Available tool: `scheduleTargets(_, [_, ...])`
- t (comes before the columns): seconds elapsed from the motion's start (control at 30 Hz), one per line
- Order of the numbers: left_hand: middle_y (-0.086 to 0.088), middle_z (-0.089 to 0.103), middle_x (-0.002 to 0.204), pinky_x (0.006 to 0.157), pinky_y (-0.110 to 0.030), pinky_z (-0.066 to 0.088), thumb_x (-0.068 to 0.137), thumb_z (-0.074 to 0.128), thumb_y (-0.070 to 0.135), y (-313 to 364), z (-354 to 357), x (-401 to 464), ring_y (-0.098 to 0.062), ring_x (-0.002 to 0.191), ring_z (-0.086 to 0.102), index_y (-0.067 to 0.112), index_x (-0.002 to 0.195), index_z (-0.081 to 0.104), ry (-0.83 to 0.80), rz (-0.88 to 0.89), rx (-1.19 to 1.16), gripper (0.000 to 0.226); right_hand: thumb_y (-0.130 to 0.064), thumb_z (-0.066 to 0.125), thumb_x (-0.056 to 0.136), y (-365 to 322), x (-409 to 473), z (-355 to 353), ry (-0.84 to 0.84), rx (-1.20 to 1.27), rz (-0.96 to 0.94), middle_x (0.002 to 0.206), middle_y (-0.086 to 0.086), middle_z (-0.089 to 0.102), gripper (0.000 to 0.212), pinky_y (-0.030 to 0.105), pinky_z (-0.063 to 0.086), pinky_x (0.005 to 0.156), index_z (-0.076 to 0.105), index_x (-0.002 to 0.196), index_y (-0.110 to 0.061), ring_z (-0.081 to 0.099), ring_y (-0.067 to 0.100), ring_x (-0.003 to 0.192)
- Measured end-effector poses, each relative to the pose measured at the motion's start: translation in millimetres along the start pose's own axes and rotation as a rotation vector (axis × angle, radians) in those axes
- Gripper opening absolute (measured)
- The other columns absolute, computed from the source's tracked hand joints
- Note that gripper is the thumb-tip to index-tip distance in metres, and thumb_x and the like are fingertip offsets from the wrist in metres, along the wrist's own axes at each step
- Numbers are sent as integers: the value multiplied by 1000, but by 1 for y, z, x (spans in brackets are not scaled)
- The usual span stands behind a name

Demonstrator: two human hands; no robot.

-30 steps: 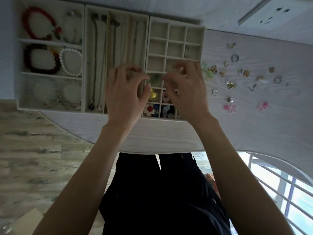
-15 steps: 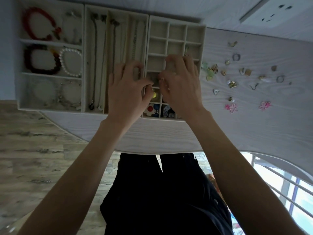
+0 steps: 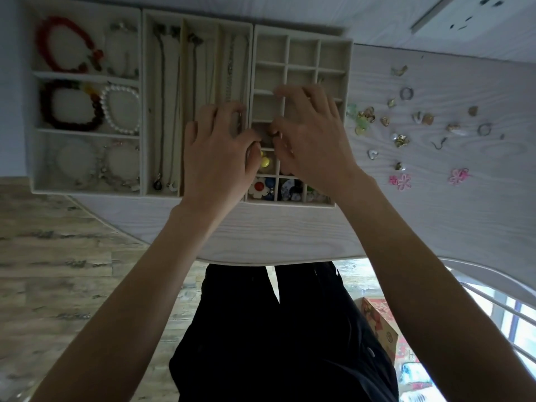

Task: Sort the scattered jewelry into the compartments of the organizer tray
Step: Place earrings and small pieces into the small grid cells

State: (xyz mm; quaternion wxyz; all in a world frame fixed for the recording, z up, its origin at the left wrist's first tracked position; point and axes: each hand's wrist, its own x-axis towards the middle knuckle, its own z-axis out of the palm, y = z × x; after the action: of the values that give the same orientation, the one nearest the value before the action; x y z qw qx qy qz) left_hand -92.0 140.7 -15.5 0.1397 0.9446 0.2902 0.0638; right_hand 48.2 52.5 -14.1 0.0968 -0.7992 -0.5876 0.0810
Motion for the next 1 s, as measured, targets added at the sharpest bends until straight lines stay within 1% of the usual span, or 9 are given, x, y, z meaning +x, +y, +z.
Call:
scheduleTargets(0.13, [-10,56,125,89,-44,40,88,55,25,-3,0,0,-36,116,47,18,96,72,-35,13,2,19,-16,53,81,2,-9,3,91,140,59,128,9,55,22,41,38,94,74,86,-15,34,26,117])
scheduleTargets(0.27, [-12,56,124,90,-47,44,89,52,25,-4,1,0,-37,116,47,16,97,72,-39,13,-5,23,-10,53,80,-1,-16,3,250,180,111,120,13,59,21,38,43,89,72,88,-12,40,26,111])
scheduleTargets(0.43, [-11,56,125,90,-48,43,88,51,24,-6,2,0,-36,115,48,18,100,71,-28,32,-15,24,-15,46,82,-6,-15,9,145,119,60,129,12,54,29,40,41,91,72,93,-22,39,29,115])
scheduleTargets(0.53, [-12,57,124,89,-48,44,87,51,22,-6,1,0,-37,113,49,17,101,71,-13,48,-18,24,-20,47,83,-7,-15,12,117,73,84,132,11,52,26,39,39,90,72,91,-19,35,27,117])
scheduleTargets(0.63, [-12,58,122,89,-44,44,88,52,21,-2,1,0,-36,113,50,17,100,71,15,43,-40,23,-17,46,82,-8,-16,13,152,126,119,131,12,53,27,39,39,90,71,92,-16,36,28,116])
scheduleTargets(0.73, [-11,58,122,95,-37,38,89,53,22,3,0,3,-33,115,50,15,105,68,34,-20,-129,23,-11,46,81,-5,-19,2,246,291,173,122,11,58,30,33,38,93,72,96,-14,45,30,112])
scheduleTargets(0.8, [-9,57,122,98,-34,36,89,55,23,6,1,6,-30,116,49,16,111,66,36,-51,-174,26,-8,50,83,7,-26,-9,346,347,282,106,8,64,25,24,37,86,71,95,-10,52,26,101])
scheduleTargets(0.9, [-8,55,124,101,-34,38,91,58,22,12,-3,10,-25,116,48,14,124,57,20,-129,-265,34,-10,56,85,35,-40,-24,463,242,485,85,5,67,17,27,41,72,71,92,-11,56,24,85])
scheduleTargets(1.0, [-10,56,123,100,-34,34,92,58,21,13,-7,10,-26,115,49,13,130,53,39,-207,-233,39,-13,59,85,62,-41,-26,316,27,532,92,10,66,18,36,43,78,70,99,-11,55,32,93])
